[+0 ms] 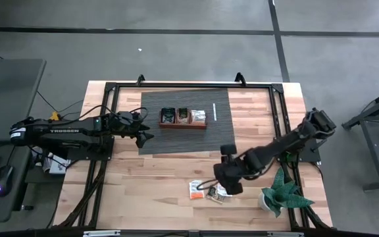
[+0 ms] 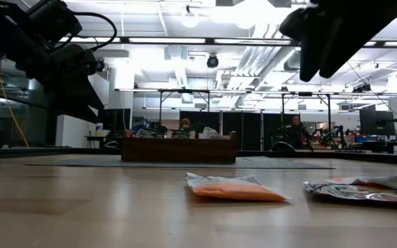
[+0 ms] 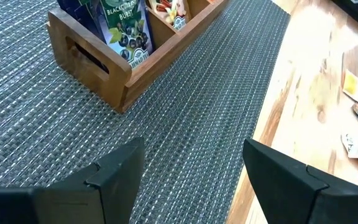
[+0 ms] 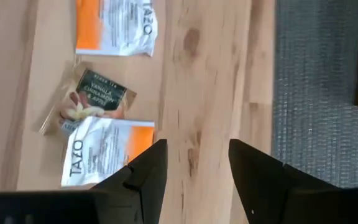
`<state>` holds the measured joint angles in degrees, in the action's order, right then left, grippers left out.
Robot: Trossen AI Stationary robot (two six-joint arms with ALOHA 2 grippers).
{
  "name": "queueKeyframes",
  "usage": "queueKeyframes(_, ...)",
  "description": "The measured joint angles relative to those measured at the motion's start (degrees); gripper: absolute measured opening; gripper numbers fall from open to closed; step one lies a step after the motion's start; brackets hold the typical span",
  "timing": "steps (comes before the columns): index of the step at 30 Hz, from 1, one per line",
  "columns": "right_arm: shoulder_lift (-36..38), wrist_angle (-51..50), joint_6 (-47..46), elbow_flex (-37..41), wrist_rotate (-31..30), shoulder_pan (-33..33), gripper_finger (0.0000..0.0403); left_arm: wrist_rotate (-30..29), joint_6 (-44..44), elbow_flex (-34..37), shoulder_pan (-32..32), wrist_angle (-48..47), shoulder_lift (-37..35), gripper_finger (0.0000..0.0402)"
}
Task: Pick & Place Tea
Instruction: Put the orange tea bag into the right section of the wooden organizer
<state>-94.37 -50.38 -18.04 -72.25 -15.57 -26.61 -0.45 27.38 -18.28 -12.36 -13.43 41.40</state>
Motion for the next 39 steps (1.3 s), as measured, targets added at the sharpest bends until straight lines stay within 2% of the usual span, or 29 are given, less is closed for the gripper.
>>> queueKeyframes(15,-5.8,1.5,-8.1,0.0,-1.2,-9.6,0.0167,0.0,0.0,0.0,0.0,0.0,0.0,0.0271)
queueKeyframes(23,-9.7,6.0,-10.1,0.0,-1.3,-13.3,0.0167,0.0,0.1,0.0,0.0,0.0,0.0,0.0271)
queueKeyframes(39,-15.8,8.8,-16.5,0.0,-0.1,-16.0,0.0168,0.0,0.1,0.0,0.0,-0.1,0.0,0.0271)
